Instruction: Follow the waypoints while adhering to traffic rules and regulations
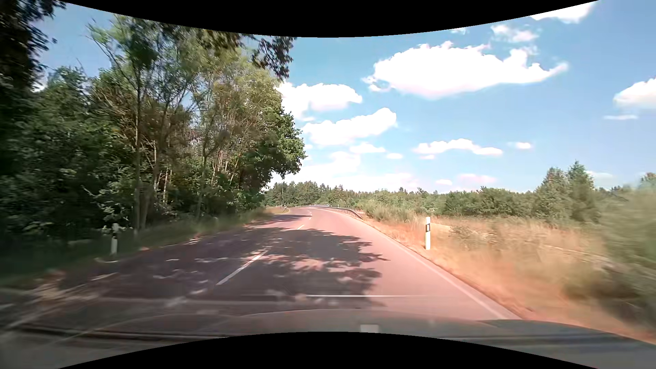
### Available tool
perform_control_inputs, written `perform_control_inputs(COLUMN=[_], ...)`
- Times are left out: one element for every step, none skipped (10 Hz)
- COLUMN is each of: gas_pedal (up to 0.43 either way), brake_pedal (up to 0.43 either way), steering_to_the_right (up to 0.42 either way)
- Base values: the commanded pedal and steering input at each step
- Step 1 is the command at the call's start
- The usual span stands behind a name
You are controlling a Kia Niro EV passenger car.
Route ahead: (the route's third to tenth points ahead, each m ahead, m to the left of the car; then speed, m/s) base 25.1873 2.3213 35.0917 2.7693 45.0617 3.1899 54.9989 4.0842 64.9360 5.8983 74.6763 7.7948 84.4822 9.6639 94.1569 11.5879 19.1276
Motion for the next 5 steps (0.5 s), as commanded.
perform_control_inputs(gas_pedal=[0.228, 0.228, 0.228, 0.24, 0.24], brake_pedal=[0.0, 0.0, 0.0, 0.0, 0.0], steering_to_the_right=[-0.014, -0.013, -0.012, -0.011, -0.01])
